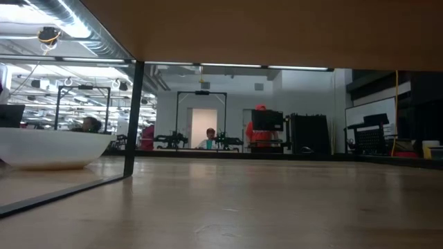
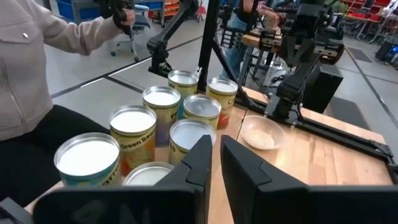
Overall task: Pick and place cans onto a shelf
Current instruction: Return to Home Position
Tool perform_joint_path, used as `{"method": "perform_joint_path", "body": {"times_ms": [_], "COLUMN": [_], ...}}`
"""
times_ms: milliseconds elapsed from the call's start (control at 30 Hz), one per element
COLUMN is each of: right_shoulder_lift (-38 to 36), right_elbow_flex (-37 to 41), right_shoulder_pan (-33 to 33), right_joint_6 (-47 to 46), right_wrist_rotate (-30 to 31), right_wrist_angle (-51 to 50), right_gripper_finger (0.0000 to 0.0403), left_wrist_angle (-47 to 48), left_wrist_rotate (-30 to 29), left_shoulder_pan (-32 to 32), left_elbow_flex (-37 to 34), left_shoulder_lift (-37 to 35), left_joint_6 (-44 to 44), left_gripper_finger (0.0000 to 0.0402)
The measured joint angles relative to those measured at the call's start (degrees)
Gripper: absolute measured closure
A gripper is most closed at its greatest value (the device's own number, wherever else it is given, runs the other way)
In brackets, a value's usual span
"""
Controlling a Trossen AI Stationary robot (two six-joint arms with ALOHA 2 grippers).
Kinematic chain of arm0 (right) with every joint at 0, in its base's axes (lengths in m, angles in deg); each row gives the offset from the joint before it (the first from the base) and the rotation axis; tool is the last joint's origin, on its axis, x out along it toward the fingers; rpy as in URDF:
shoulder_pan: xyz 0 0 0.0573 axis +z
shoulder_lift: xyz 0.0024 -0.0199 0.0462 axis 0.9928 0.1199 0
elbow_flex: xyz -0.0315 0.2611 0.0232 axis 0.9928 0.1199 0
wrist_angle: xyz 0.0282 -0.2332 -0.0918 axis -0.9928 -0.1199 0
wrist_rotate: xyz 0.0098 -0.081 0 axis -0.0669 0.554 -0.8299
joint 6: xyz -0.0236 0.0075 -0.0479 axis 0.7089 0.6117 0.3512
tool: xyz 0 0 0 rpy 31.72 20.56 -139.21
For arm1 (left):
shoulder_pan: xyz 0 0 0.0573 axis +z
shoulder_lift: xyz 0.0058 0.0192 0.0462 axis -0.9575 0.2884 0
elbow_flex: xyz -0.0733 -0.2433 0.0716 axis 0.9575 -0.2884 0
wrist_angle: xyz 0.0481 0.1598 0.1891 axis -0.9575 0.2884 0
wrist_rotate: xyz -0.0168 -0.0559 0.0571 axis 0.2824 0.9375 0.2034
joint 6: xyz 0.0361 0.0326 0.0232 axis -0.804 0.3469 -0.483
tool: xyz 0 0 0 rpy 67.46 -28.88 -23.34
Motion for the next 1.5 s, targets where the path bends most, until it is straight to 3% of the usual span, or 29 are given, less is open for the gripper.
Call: {"method": "perform_joint_path", "body": {"times_ms": [400, 900, 1200, 1500], "right_shoulder_lift": [-3.01, -7.02, -14.24, -19.39], "right_elbow_flex": [16.43, 29.01, 34.59, 41.13], "right_shoulder_pan": [0.00, 0.00, 0.00, 0.00], "right_joint_6": [-3.23, -5.77, -5.81, -5.85], "right_wrist_rotate": [0.07, 0.06, 0.04, 0.10], "right_wrist_angle": [14.25, 29.87, 35.07, 40.46], "right_gripper_finger": [0.0363, 0.0363, 0.0363, 0.0363], "left_wrist_angle": [-11.89, -19.81, -27.59, -27.23], "left_wrist_rotate": [0.19, -0.27, -0.22, -2.66], "left_shoulder_pan": [0.00, 0.00, 0.07, 0.17], "left_elbow_flex": [-22.24, -38.92, -46.71, -46.71], "left_shoulder_lift": [-19.79, -39.76, -44.05, -44.05], "left_joint_6": [-0.01, -5.84, -11.50, -14.58], "left_gripper_finger": [0.0397, 0.0399, 0.0399, 0.0398]}}
